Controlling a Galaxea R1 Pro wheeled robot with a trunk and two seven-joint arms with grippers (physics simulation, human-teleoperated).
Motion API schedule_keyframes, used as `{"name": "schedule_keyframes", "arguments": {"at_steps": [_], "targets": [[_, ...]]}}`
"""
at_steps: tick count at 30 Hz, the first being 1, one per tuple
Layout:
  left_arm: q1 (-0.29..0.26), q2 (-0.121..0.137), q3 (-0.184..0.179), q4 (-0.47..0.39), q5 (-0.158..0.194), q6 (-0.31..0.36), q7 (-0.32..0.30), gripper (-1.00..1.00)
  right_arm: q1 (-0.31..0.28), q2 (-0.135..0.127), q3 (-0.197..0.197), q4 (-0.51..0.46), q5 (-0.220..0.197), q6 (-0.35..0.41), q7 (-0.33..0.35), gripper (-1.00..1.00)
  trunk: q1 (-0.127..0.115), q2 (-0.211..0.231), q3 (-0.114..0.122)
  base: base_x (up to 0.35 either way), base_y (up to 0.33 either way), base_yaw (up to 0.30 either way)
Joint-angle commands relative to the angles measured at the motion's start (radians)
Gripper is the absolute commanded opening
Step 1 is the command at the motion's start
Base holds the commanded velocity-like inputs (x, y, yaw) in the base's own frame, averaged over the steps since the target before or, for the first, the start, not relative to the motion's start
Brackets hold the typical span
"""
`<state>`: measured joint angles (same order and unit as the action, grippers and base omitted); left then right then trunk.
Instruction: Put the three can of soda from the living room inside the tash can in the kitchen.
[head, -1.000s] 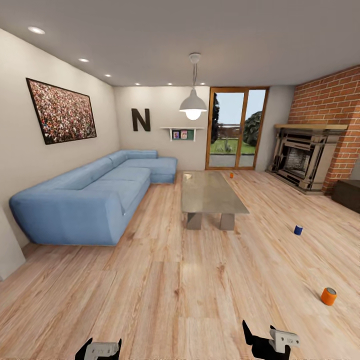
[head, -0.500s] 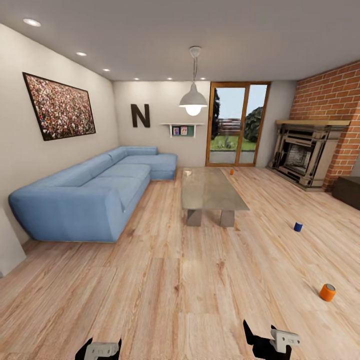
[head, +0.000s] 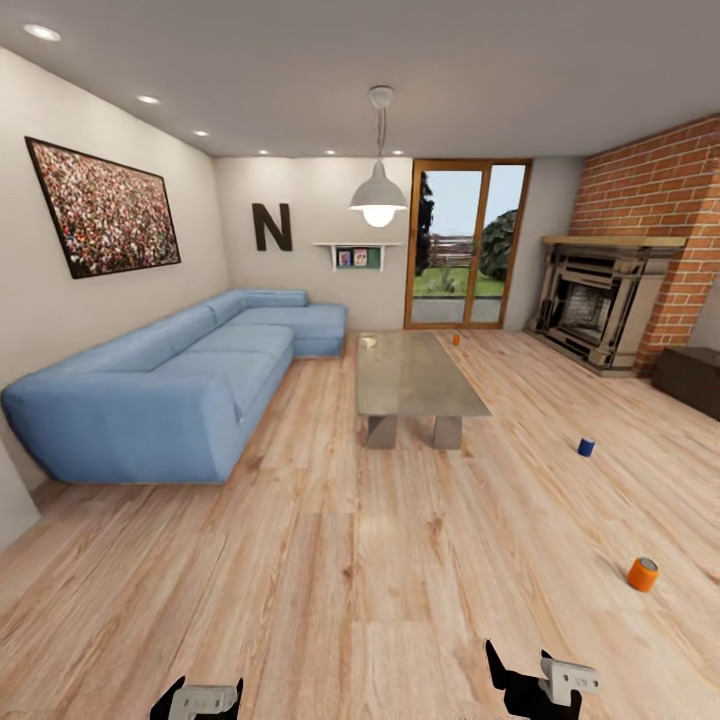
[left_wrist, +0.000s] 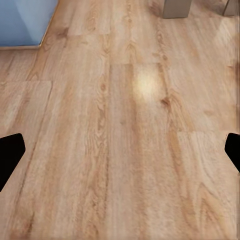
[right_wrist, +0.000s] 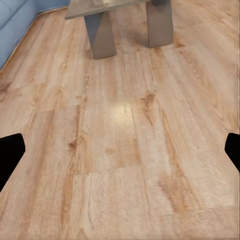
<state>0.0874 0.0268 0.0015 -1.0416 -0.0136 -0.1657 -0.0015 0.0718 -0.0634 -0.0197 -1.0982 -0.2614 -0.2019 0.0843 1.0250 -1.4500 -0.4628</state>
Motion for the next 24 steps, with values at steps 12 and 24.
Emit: {"name": "schedule_keyframes", "arguments": {"at_steps": [12, 24], "targets": [[0.000, 0.000, 0.000, 0.000, 0.001, 0.000, 0.000, 1.00, 0.000, -0.001, -0.002, 0.000, -0.002, 0.002, 0.000, 1.00, 0.000, 0.000, 0.000, 0.000, 0.000, -0.237], [0.000, 0.001, 0.000, -0.001, 0.002, 0.000, 0.000, 1.00, 0.000, 0.000, 0.000, 0.000, -0.005, -0.001, 0.000, 1.00, 0.000, 0.000, 0.002, 0.000, 0.000, -0.234]]}}
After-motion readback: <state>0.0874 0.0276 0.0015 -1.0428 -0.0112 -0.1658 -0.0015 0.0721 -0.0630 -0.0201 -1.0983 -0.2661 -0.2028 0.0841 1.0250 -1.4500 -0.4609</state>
